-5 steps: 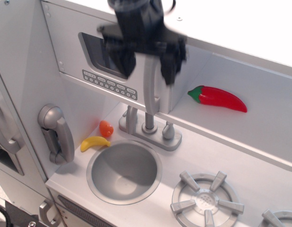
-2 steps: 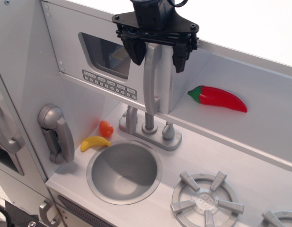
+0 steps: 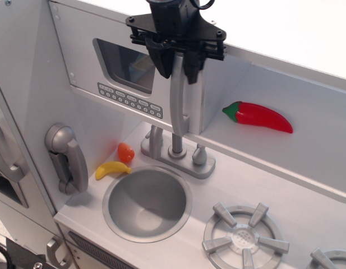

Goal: Open microwave

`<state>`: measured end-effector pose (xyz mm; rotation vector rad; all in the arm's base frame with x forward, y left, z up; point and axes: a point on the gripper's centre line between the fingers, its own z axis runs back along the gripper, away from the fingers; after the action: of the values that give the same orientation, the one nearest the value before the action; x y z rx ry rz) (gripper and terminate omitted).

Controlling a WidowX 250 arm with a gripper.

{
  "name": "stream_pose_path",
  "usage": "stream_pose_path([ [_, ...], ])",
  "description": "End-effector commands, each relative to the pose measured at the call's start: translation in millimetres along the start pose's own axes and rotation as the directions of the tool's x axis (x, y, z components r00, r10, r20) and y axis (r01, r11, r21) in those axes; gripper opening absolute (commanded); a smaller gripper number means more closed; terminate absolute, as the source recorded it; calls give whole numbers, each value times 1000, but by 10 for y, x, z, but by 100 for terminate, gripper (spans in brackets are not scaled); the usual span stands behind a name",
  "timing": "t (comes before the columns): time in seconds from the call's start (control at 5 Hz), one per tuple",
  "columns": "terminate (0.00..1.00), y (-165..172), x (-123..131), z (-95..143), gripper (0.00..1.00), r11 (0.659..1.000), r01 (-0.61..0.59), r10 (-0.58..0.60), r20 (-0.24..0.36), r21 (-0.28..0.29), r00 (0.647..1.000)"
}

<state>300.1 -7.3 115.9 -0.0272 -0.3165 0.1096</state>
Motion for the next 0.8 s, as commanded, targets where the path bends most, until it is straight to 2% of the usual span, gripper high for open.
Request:
stream_pose_path([
  [0.0,0,70,-33,79,0,1000,17,-18,56,22,998],
  [0.2,0,144,-310,148,0,997,70,-71,48,15,996],
  [0.4,0,246,-555,256,100,998,63,-64,35,20,997],
  [0.6,0,270,-715,412,100,995,76,-85,-179,-57,980],
])
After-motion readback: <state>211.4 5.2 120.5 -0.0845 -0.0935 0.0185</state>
